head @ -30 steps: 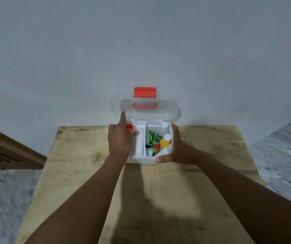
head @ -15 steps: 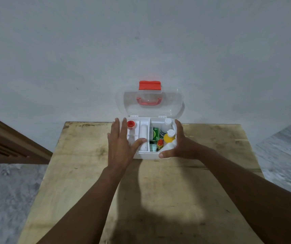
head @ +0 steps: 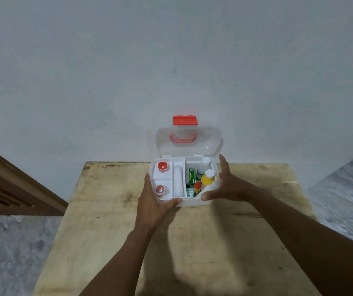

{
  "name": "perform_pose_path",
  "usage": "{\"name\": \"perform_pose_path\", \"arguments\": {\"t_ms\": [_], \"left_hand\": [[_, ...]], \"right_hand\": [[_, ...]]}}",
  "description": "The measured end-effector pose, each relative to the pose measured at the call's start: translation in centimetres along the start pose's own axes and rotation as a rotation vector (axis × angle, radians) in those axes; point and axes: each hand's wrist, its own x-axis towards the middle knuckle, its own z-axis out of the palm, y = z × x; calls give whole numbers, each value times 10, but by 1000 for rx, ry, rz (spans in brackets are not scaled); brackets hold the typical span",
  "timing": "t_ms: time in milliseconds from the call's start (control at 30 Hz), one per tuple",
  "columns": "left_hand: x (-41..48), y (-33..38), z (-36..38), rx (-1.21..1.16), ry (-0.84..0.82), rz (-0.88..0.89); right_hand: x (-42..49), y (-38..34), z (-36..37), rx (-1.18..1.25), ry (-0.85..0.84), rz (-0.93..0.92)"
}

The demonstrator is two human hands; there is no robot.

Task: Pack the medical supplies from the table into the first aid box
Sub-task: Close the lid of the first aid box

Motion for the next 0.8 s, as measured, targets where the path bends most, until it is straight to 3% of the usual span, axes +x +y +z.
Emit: {"name": "perform_pose_path", "arguments": {"t_ms": [33,100,167,200,300,433,567,800], "left_hand": [[0,-1,0,-2,2,3],[1,-4,-2,-10,-3,13],[1,-6,-2,-6,0,22],[1,-7,-3,-3,4,27],[2,-10,-4,-8,8,31],[5,-13,-8,18,-24,51],[9,-17,-14,7,-50,72],[6,-20,-15,-67,-88,22]], "right_hand": [[-5,-7,-6,1,84,18],[-16,-23,-17,-116,450,-13],[-22,-42,-27,-273,821,-183],[-23,-55,-31,-326,903,-272],[-17,-99,-35,-522,849,-368],[2,-129,-22,-719,673,-241],[5,-132,-14,-718,704,-189],[-5,-131,-17,-646,581,-173]]}}
